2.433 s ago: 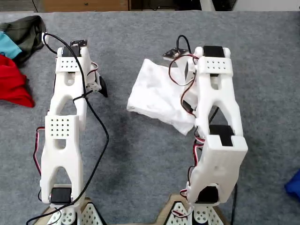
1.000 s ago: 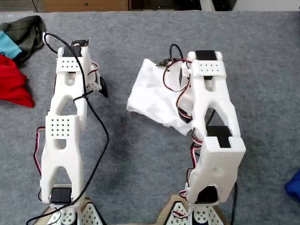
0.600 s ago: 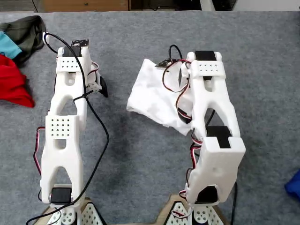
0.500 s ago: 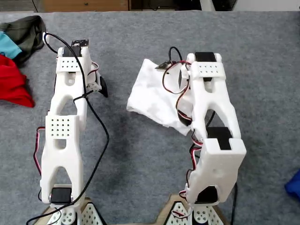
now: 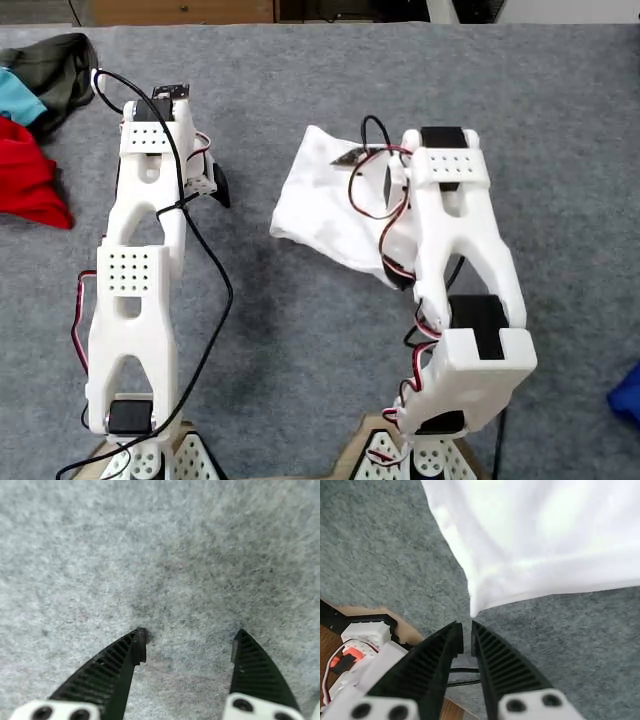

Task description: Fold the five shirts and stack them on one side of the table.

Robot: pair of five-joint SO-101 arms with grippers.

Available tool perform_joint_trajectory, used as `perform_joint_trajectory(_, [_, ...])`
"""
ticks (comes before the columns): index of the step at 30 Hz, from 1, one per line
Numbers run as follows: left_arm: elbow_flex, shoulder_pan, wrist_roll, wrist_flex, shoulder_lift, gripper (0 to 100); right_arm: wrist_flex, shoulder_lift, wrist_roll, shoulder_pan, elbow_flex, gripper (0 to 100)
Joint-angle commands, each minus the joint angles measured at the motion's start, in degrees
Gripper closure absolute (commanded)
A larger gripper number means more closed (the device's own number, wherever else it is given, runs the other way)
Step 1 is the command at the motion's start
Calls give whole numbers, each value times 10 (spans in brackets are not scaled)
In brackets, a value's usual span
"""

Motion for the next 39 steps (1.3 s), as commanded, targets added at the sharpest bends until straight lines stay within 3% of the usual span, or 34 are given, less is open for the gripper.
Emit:
perform_joint_trajectory(1, [-29, 18, -6, -6, -3, 714, 8, -36, 7, -7, 29, 936])
perform_joint_trajectory(6, [-29, 18, -6, -6, -3, 714, 6, -36, 5, -10, 22, 936])
perform_joint_trajectory(12, [-29, 18, -6, -6, -3, 714, 2, -29, -30, -58, -96, 936])
perform_joint_trajectory(17, [-29, 17, -6, -6, -3, 714, -32, -9, -43, -97, -112, 936])
perform_joint_trajectory(24, [-29, 17, -6, -6, -3, 714, -64, 65, -46, -73, -113, 936])
perform_joint_trajectory(33, [-29, 18, -6, -6, -3, 714, 5, 76, -46, -68, -112, 936])
perform_joint_trajectory(39, [-29, 18, -6, -6, -3, 714, -1, 76, -46, -65, -58, 936])
